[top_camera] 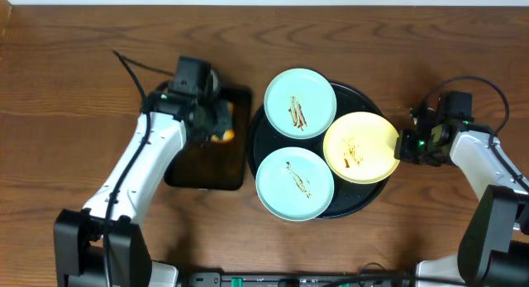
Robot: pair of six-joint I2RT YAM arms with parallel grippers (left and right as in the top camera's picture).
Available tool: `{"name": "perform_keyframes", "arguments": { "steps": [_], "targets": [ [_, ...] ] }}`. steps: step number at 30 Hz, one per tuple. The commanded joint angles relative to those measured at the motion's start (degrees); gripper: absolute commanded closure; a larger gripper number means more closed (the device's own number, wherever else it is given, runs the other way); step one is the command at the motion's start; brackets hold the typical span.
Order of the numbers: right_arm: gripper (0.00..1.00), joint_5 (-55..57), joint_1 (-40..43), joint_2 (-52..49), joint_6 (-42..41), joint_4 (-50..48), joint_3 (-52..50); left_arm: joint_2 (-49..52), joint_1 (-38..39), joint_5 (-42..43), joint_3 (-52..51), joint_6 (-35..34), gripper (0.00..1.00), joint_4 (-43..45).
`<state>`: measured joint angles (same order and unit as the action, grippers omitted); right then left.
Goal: Clean dirty plates on tray and stack at the side
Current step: 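Wipe the yellow plate with the sponge held in the left gripper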
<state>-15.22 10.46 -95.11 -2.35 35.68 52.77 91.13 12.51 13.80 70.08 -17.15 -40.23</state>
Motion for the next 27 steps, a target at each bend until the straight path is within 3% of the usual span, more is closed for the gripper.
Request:
{"name": "perform_keyframes", "arguments": {
  "steps": [1,12,22,27],
  "targets": [
    [0.99,3.21,-0.90,-0.85,0.26,0.39,-0.02,-0.79,2.49,7.34,2.99,1.90,0.93,1.60],
    [0.99,3.80,-1.29,-0.85,0.24,0.63,-0.02,4.31,19.89,11.04,3.02,-0.66,0.93,17.03],
    [0.99,3.80,-1.29,-0.85,-0.24,1.16,-0.02,16.52,28.11,18.03,3.02,-9.70,0.93,33.05],
    [0.99,3.80,-1.29,-0.85,-0.22,1.18,-0.02,20.17,31.19,19.63,3.02,-9.75,0.93,36.76]
  ]
}}
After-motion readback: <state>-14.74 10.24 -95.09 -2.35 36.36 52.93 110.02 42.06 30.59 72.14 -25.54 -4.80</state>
